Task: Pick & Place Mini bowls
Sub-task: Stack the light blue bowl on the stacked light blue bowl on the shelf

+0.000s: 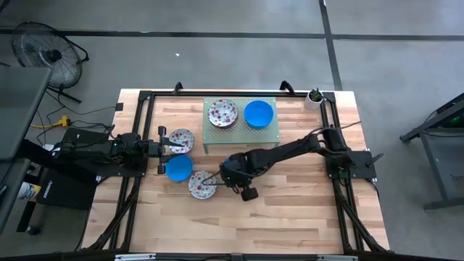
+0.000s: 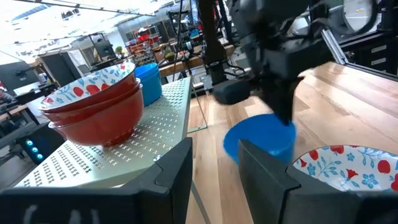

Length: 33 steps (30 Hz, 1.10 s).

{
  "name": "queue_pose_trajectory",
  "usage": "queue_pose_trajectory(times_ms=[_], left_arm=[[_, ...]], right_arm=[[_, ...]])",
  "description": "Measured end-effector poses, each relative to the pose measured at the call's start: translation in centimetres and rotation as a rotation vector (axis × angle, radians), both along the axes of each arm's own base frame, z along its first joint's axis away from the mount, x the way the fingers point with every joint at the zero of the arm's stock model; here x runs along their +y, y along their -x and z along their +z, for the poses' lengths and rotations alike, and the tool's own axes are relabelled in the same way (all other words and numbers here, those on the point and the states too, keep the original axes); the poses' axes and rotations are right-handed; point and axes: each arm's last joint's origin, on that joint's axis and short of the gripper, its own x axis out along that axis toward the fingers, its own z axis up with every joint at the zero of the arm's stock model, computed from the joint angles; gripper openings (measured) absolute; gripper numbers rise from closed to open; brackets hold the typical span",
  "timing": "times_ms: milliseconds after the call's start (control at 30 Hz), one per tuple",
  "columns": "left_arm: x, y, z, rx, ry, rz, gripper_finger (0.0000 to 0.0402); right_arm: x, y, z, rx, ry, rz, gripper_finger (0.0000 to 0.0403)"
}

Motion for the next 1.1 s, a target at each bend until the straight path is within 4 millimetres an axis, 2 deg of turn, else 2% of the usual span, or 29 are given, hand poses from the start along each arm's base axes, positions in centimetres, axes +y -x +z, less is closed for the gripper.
queue_pose_trajectory(times_ms=[167, 267, 467, 600, 767, 900, 1100], left_arm=[[0.0, 0.0, 0.0, 0.000, 0.000, 0.000, 0.0124], [0.0, 0.0, 0.0, 0.000, 0.000, 0.000, 0.0124], [0.0, 0.0, 0.0, 0.000, 0.000, 0.000, 0.0124], [0.0, 0.0, 0.0, 0.000, 0.000, 0.000, 0.0124], [0.0, 0.0, 0.0, 0.000, 0.000, 0.000, 0.0124], [0.0, 0.0, 0.0, 0.000, 0.000, 0.000, 0.0124], [0.0, 0.0, 0.0, 0.000, 0.000, 0.000, 0.0124]], right_arm=[[2.5, 1.4, 1.5, 0.012, -0.021, 0.055, 0.0000], [3.8, 2.6, 3.1, 0.012, -0.046, 0.053, 0.0000], [5.7, 5.8, 7.6, -0.025, -0.071, 0.023, 0.0000], [5.8, 8.0, 10.6, -0.072, -0.063, -0.006, 0.0000], [4.5, 10.7, 14.1, -0.129, -0.033, -0.054, 0.0000], [2.0, 12.1, 16.1, -0.170, 0.032, -0.133, 0.0000], [-2.1, 13.2, 18.0, -0.217, 0.109, -0.220, 0.0000]])
